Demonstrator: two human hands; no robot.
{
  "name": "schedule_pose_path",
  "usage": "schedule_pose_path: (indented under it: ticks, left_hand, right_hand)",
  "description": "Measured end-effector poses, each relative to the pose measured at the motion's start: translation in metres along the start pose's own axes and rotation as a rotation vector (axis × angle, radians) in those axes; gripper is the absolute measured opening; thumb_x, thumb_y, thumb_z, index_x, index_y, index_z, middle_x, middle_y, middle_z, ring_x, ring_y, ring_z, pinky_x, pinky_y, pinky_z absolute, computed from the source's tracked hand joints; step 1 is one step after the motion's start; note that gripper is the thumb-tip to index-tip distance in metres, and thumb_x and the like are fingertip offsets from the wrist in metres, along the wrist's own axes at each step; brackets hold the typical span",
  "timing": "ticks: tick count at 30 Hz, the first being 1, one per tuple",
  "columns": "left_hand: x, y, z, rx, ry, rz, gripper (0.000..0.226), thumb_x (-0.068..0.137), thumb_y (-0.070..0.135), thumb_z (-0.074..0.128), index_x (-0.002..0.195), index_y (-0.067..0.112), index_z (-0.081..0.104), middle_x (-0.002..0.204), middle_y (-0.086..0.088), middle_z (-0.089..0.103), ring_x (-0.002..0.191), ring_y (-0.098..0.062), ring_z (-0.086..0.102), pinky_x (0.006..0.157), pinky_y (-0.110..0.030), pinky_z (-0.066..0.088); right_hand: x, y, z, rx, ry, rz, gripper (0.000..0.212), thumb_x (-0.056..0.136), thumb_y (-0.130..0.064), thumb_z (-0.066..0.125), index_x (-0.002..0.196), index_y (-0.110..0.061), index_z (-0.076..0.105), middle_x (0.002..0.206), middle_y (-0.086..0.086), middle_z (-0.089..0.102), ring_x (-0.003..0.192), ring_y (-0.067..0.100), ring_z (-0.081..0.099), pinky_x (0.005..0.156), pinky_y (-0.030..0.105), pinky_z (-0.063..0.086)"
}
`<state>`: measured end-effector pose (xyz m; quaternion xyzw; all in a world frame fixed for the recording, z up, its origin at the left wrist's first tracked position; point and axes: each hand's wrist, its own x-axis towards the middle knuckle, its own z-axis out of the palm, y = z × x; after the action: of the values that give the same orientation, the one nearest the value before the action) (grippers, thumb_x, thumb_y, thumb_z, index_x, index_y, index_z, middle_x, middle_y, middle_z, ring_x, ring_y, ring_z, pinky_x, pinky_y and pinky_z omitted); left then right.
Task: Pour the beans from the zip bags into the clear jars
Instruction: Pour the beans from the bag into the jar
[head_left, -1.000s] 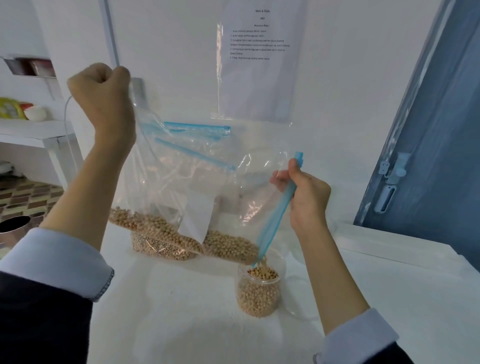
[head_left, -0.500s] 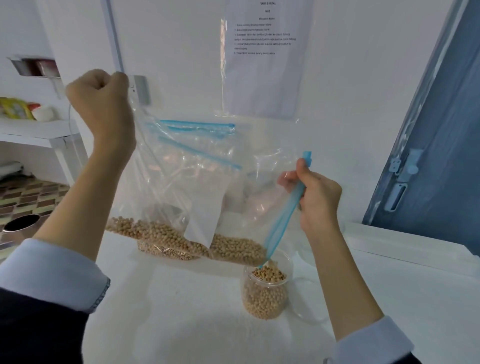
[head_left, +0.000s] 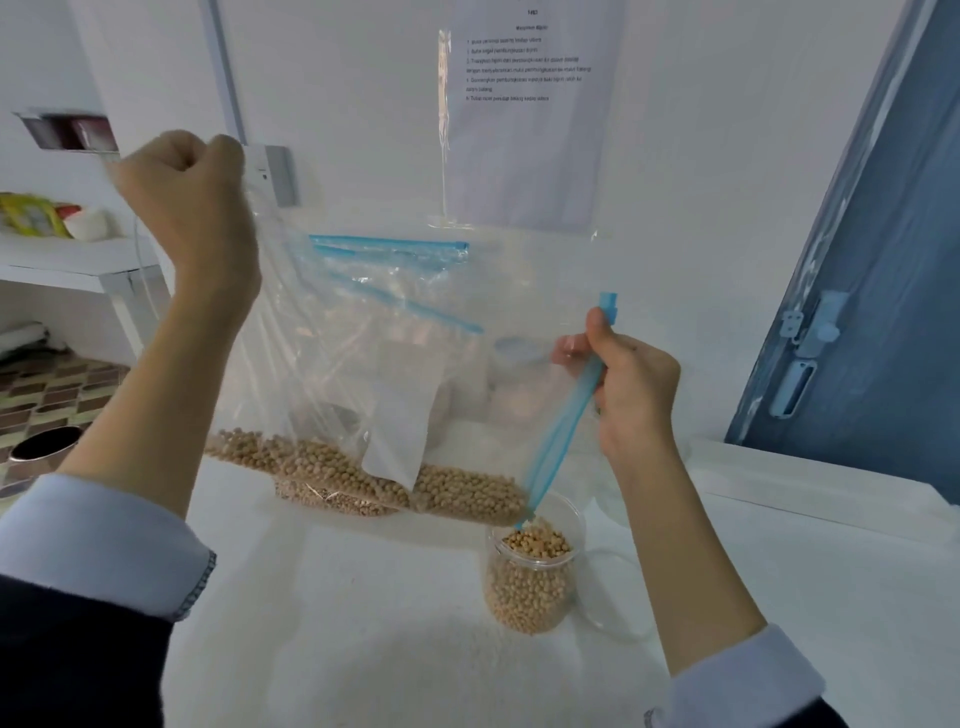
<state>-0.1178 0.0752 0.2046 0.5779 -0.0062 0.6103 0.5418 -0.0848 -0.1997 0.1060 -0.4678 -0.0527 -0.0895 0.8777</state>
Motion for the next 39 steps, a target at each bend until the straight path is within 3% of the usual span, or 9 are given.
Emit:
schedule_pose_path:
  ticks: [5,10,14,20,24,27,31,34,39]
  left_hand:
    - [0.009,0.002,-0.006,-0.017,0.033,-0.019,0.029,0.048,0.018,0.047,0.044,0.019,0.019,0.052,-0.004,0.009,0.059,-0.035,0.012,0.053,-0.036,0.008]
    - [-0.001,-0.001,0.002,0.029,-0.051,-0.007,0.031,0.053,0.013,0.048,0.042,0.019,0.02,0.048,0.005,0.012,0.059,-0.034,0.012,0.053,-0.038,0.008]
    - [0.001,-0.002,-0.007,0.026,0.005,-0.01,0.031,0.055,0.011,0.046,0.042,0.02,0.02,0.043,0.01,0.013,0.06,-0.032,0.012,0.052,-0.036,0.009]
    - [0.005,0.003,-0.009,0.019,0.006,-0.012,0.031,0.053,0.017,0.049,0.046,0.019,0.019,0.048,-0.001,0.014,0.059,-0.037,0.015,0.051,-0.037,0.009]
    - [0.001,0.002,-0.005,0.043,-0.069,0.002,0.032,0.056,0.014,0.05,0.042,0.02,0.022,0.044,0.01,0.014,0.059,-0.034,0.014,0.051,-0.038,0.01]
    - [0.006,0.006,-0.008,0.011,-0.004,-0.004,0.031,0.054,0.014,0.048,0.047,0.019,0.019,0.047,0.003,0.012,0.059,-0.035,0.014,0.052,-0.037,0.009]
    - [0.001,0.009,-0.001,0.032,-0.066,0.019,0.033,0.055,0.012,0.05,0.052,0.015,0.016,0.053,-0.007,0.012,0.06,-0.036,0.014,0.053,-0.039,0.011]
    - [0.006,0.009,-0.005,0.001,-0.013,0.013,0.031,0.054,0.013,0.048,0.049,0.018,0.018,0.048,-0.002,0.012,0.056,-0.037,0.015,0.052,-0.039,0.011]
    - [-0.002,0.011,0.004,0.051,-0.079,0.036,0.032,0.057,0.012,0.05,0.046,0.018,0.02,0.046,0.004,0.015,0.058,-0.037,0.016,0.053,-0.04,0.013]
  right_hand:
    - [-0.001,-0.004,0.004,0.0,0.025,-0.017,0.028,0.087,-0.011,0.068,0.063,0.002,0.063,0.055,0.006,0.065,0.053,0.017,0.065,0.072,0.031,0.059]
    - [-0.006,-0.001,0.009,-0.067,0.002,-0.034,0.027,0.087,-0.011,0.068,0.065,0.004,0.064,0.054,0.006,0.066,0.051,0.014,0.064,0.061,0.023,0.056]
    - [-0.002,-0.004,0.005,-0.039,0.047,-0.026,0.028,0.086,-0.013,0.069,0.062,0.001,0.064,0.055,0.006,0.066,0.056,0.018,0.065,0.071,0.031,0.059]
    - [-0.005,-0.006,0.008,-0.032,0.063,-0.017,0.029,0.087,-0.012,0.069,0.062,0.001,0.063,0.056,0.007,0.065,0.051,0.016,0.064,0.054,0.021,0.054]
    - [-0.007,-0.005,0.009,-0.046,0.022,-0.008,0.027,0.086,-0.01,0.068,0.063,0.001,0.063,0.051,0.004,0.064,0.049,0.015,0.064,0.06,0.024,0.057]
    - [-0.005,-0.009,0.007,-0.017,0.054,-0.008,0.027,0.086,-0.013,0.069,0.064,0.002,0.063,0.057,0.007,0.066,0.052,0.018,0.065,0.059,0.023,0.055]
    - [-0.007,-0.006,0.008,-0.058,0.009,-0.013,0.028,0.087,-0.01,0.067,0.062,0.0,0.061,0.052,0.004,0.064,0.05,0.016,0.063,0.061,0.025,0.057]
    - [-0.005,-0.007,0.006,-0.021,0.058,-0.026,0.028,0.087,-0.013,0.068,0.063,0.001,0.063,0.056,0.006,0.066,0.054,0.019,0.064,0.07,0.03,0.059]
    - [-0.006,-0.002,0.006,-0.051,0.016,-0.025,0.029,0.087,-0.011,0.068,0.061,0.0,0.062,0.052,0.004,0.063,0.05,0.017,0.062,0.066,0.029,0.059]
